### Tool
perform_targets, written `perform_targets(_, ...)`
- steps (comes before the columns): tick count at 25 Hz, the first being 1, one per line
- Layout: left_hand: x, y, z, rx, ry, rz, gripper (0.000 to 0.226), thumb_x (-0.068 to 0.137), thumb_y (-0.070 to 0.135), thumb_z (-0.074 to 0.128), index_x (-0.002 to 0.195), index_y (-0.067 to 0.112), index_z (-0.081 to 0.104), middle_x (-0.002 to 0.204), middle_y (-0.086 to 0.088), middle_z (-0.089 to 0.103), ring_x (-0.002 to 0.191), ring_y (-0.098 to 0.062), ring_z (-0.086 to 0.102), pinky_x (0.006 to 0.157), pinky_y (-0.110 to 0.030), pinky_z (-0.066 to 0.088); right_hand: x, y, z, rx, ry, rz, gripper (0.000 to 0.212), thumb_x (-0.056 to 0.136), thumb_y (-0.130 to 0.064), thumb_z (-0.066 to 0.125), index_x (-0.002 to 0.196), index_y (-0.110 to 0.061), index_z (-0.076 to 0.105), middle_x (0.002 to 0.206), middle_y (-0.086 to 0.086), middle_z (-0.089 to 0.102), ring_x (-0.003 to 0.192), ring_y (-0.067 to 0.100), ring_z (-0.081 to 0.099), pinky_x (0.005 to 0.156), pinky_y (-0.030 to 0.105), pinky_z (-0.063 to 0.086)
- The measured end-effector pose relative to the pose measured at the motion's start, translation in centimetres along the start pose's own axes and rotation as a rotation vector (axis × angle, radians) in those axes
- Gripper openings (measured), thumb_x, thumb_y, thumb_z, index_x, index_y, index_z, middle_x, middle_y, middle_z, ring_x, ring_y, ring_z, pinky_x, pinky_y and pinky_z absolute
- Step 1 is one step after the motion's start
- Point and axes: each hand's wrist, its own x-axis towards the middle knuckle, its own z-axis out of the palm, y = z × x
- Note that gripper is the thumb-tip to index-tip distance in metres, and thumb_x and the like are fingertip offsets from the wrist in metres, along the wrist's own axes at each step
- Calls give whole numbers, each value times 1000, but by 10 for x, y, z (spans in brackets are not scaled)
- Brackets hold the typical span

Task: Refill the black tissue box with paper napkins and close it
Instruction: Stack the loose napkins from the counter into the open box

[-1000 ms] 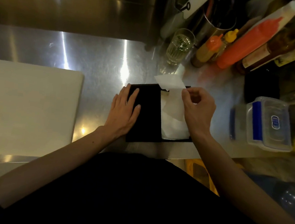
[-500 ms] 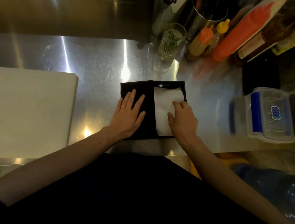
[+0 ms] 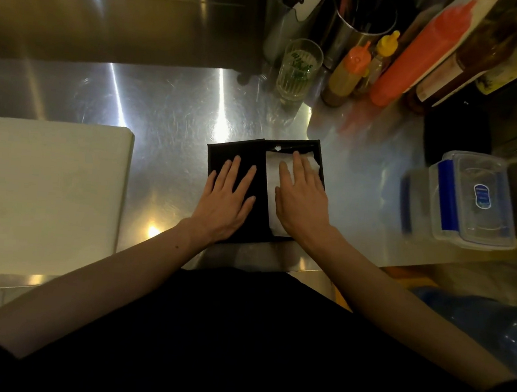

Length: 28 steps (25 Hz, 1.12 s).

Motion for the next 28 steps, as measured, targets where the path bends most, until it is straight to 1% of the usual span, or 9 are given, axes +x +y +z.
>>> perform_targets(2,0,0,-1,-1,-3,1,63,98,50,17,154,26,3,162,-11,-2,149,-27,-4,118,-44,0,3,1,4,5,-93,-8,60,100,-29,42,151,-9,17,160,21,10,148,36,8,119,46,16)
perform_targets(5,-1,0,-3,-3,-15,4,65,96,53,12,154,26,2,162,-11,-4,149,-27,-5,118,-44,0,4,4,15,18,-257,6,64,102,-37,34,153,-11,5,160,24,-2,148,39,-2,119,49,12)
perform_targets(8,-1,0,-4,-10,-22,10,66,95,53,11,154,26,2,162,-11,-3,149,-27,-5,118,-44,0,5,9,26,19,-418,-17,71,101,-45,30,153,-17,-9,157,23,-19,145,42,-16,118,52,0)
perform_targets(10,-1,-1,-5,-12,-29,11,65,96,53,12,154,27,1,162,-11,-4,149,-27,-5,119,-45,2,7,12,29,32,-478,-32,73,101,-48,28,152,-20,-16,156,21,-27,142,43,-24,116,53,-7)
perform_targets(12,-1,-1,-5,-7,-34,8,64,97,51,15,154,27,1,162,-10,-4,149,-27,-5,119,-45,2,9,14,31,35,-498,-40,73,101,-50,26,150,-21,-20,154,20,-30,141,43,-27,115,53,-10)
perform_targets(15,-1,0,-5,1,-36,11,64,97,51,15,154,26,1,162,-11,-4,149,-27,-5,118,-46,2,8,16,30,29,-496,-47,74,101,-50,26,150,-20,-21,154,21,-30,141,43,-27,115,52,-12)
perform_targets(20,-1,0,-5,16,-32,8,67,94,54,9,154,25,1,162,-11,-4,149,-28,-4,118,-46,3,7,15,25,53,-340,-99,74,100,-49,32,153,-18,-11,157,20,-22,145,38,-18,118,49,-1)
perform_targets(24,-2,3,-3,19,-32,-2,65,96,52,11,154,26,-1,162,-12,-7,149,-28,-7,118,-45,3,8,19,28,64,-466,-79,77,101,-44,37,152,-17,-14,158,19,-23,145,38,-18,118,50,-1)
perform_targets(28,-4,3,-3,-3,-33,-4,65,96,53,10,154,27,-3,162,-11,-8,148,-28,-8,117,-43,4,7,20,27,99,-455,-69,76,101,-41,39,153,-16,-10,158,18,-21,146,38,-17,118,50,1)
